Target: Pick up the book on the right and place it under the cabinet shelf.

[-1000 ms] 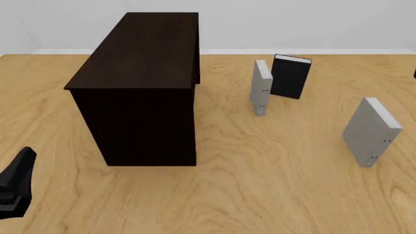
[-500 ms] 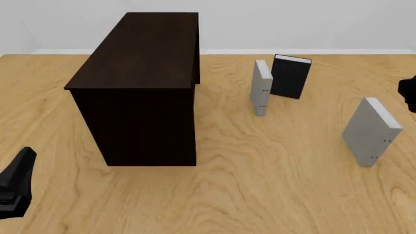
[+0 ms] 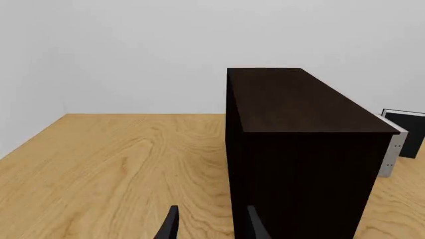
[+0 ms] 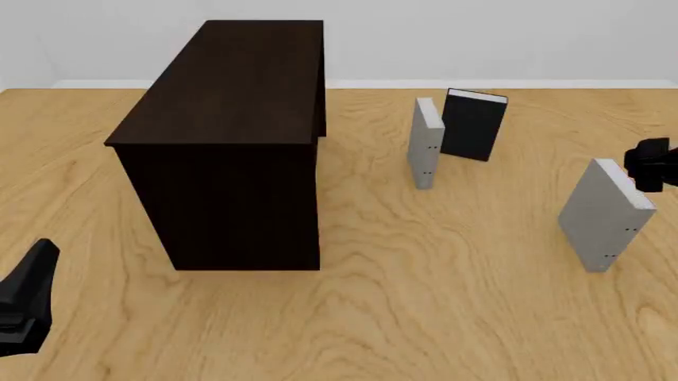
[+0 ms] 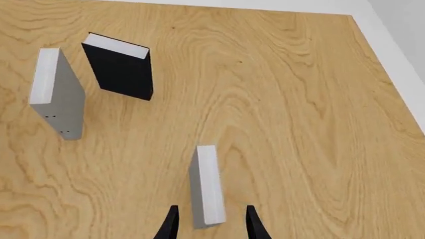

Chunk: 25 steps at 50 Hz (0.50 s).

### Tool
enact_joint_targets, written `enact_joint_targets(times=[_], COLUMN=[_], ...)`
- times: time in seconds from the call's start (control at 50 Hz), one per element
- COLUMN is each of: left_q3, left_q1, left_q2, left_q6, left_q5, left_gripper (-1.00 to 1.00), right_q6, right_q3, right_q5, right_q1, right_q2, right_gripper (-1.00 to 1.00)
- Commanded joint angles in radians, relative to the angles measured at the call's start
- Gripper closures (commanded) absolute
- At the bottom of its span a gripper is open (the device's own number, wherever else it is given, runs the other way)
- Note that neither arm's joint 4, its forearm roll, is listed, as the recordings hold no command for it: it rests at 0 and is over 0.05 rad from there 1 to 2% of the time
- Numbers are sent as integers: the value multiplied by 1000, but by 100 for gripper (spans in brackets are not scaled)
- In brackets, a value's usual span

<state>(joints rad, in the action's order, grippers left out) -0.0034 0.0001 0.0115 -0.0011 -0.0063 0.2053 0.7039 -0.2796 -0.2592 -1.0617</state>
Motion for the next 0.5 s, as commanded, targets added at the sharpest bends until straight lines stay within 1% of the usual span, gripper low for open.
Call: enact_joint_targets(times=[0.02,0.5], left_q3=[0,1], left_q1=[0,0], left_q2=[2,2], left_q6=[0,0], left_q5=[-1,-3], left_gripper=[-100,-100], right_q6=[-4,8], right_q3=[-14,-37], right_q5=[72,167], right_q1=[-15,-43], right_q2=[-101,-232], right_gripper=[-100,-100])
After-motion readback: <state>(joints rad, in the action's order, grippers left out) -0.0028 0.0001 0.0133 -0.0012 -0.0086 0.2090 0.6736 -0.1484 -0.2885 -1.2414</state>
